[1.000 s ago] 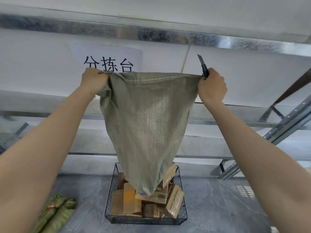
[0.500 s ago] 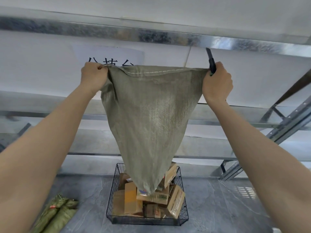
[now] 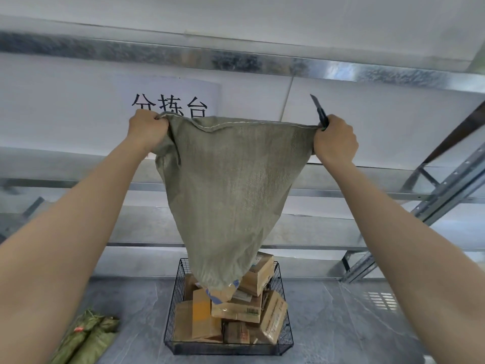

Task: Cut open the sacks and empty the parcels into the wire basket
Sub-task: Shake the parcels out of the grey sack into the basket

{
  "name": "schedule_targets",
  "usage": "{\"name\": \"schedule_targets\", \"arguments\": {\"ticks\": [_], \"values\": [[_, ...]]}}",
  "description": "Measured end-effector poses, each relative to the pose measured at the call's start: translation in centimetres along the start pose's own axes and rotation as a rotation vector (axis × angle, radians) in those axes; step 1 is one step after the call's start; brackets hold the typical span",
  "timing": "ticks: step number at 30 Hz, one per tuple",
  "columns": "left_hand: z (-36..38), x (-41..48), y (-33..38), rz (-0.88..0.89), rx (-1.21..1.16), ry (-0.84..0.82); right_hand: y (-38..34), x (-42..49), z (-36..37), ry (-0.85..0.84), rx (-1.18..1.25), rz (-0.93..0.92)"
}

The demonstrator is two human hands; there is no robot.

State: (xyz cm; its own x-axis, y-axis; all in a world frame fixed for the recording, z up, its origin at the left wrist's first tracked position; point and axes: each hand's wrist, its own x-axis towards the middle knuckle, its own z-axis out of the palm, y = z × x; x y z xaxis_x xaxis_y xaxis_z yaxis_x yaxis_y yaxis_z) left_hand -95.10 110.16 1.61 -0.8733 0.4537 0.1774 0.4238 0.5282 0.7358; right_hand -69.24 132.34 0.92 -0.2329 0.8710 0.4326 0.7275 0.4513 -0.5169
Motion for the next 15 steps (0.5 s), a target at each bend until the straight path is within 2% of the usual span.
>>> {"name": "schedule_targets", "arguments": {"ticks": [4, 12, 15], "values": [[-0.4, -0.1, 0.2, 0.028, -0.008, 0.035, -0.1, 0.1, -0.3, 0.016, 0.002, 0.007], [-2.5, 0.2, 3.2, 0.111, -0.136, 0.177, -1.6, 1.5, -3.0, 0.197, 0.042, -0.028], [-2.5, 0.4, 3.3, 0.091, -0.107, 0.142, -1.5, 1.8, -3.0, 0.186, 0.030, -0.027]]}}
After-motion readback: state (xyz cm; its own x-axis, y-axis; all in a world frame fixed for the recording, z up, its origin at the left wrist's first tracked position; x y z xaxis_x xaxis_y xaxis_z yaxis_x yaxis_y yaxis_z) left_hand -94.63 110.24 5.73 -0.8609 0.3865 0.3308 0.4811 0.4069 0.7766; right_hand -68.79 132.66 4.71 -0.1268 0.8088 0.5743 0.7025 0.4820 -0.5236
